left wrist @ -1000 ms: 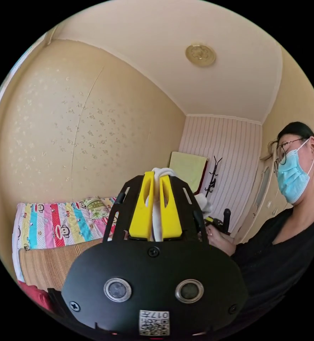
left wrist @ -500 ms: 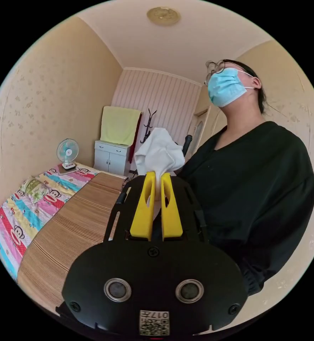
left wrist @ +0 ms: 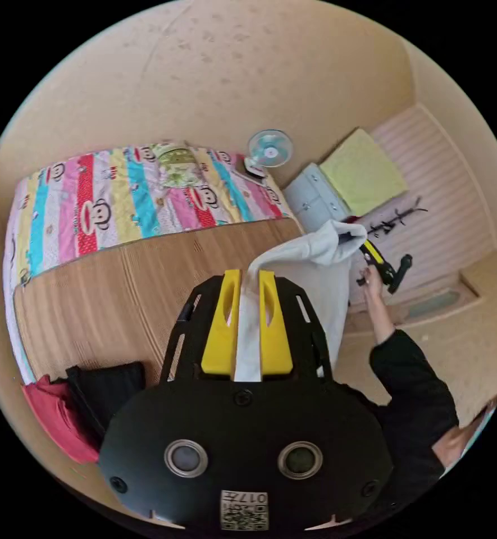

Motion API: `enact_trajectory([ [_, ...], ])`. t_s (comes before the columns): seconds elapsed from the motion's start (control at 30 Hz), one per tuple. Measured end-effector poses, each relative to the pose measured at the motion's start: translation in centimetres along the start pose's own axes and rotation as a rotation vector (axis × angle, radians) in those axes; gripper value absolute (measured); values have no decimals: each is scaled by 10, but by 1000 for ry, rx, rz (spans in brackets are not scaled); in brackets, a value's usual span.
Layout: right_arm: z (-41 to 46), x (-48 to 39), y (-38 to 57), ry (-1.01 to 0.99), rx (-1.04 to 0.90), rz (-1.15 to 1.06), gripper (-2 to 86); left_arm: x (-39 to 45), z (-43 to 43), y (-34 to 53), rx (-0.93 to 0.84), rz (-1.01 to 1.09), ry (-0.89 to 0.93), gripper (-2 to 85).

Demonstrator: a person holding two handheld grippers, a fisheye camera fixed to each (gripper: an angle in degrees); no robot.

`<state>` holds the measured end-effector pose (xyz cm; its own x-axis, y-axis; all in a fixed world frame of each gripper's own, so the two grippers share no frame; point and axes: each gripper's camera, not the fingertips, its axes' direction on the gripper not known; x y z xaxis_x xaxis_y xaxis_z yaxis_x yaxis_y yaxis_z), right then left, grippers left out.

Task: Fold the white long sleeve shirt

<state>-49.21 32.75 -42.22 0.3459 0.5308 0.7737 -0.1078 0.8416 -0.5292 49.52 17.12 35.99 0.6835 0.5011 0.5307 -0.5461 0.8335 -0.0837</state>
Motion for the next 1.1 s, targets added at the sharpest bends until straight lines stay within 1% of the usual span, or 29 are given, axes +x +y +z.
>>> enact_trajectory([
  [0.03, 59, 15, 11, 15, -197, 94, 44, -25, 19, 14, 29, -208, -60, 65],
  [0.07, 83, 24, 26, -1, -282, 164, 48, -47, 43, 38, 52, -361, -14, 66],
  [0.1, 116, 36, 63, -77, -384, 249, 52, -56, 58, 50, 56, -406, 29, 65],
  [0.13, 137, 42, 107, -134, -421, 287, 52, -73, 95, 73, 28, -454, 127, 61],
  [0.17, 147, 43, 130, -148, -431, 288, 49, -88, 137, 95, -77, -454, 213, 53],
  [0.2, 166, 40, 180, -165, -458, 245, 43, -94, 156, 107, -142, -447, 230, 49],
  [0.23, 188, 35, 237, -162, -527, 163, 38, -105, 190, 134, -284, -420, 185, 39],
  [0.27, 199, 32, 267, -150, -580, 117, 35, -117, 213, 165, -423, -401, 44, 15],
  [0.3, 218, 28, 330, -105, -701, 26, 33, -124, 221, 180, -488, -401, -28, 3],
  [0.33, 232, 30, 395, -67, -835, -61, 31, -141, 230, 211, -594, -430, -117, -2],
  [0.37, 236, 34, 426, -51, -896, -89, 30, -159, 231, 238, -660, -482, -131, -5],
  [0.4, 236, 48, 483, -21, -998, -102, 29, -168, 229, 249, -674, -512, -125, -7],
  [0.43, 231, 67, 529, -11, -1068, -59, 27, -183, 222, 268, -680, -567, -104, -8],
  [0.47, 228, 78, 548, -16, -1096, -31, 27, -196, 213, 281, -676, -615, -92, -9],
  [0.53, 216, 122, 610, -1, -1198, 106, 24, -213, 199, 293, -663, -686, -98, -9],
  [0.57, 213, 132, 621, 5, -1215, 144, 24, -222, 190, 296, -646, -736, -104, -9],
  [0.63, 203, 163, 644, -20, -1218, 286, 23, -230, 177, 297, -609, -817, -86, -9],
  [0.67, 201, 169, 646, -27, -1206, 313, 24, -230, 168, 295, -565, -880, -88, -9],
  [0.73, 194, 181, 638, -62, -1142, 353, 25, -225, 158, 284, -486, -926, -80, -9],
  [0.8, 195, 183, 624, -77, -1111, 331, 29, -219, 159, 260, -493, -874, -68, -9],
  [0.87, 198, 184, 604, -106, -1081, 305, 34, -208, 166, 213, -555, -715, -75, -9],
  [0.93, 198, 188, 572, -151, -995, 291, 42, -198, 168, 180, -592, -592, -110, -8],
  [1.0, 197, 191, 553, -193, -949, 277, 49, -187, 172, 154, -659, -508, -135, -7],
  [1.03, 199, 191, 546, -228, -952, 269, 55, -178, 181, 143, -737, -445, -113, -6],
  [1.07, 200, 191, 545, -248, -964, 265, 59, -168, 187, 135, -794, -394, -129, -6],
  [1.1, 201, 190, 545, -274, -982, 256, 66, -162, 189, 133, -811, -365, -144, -6],
])
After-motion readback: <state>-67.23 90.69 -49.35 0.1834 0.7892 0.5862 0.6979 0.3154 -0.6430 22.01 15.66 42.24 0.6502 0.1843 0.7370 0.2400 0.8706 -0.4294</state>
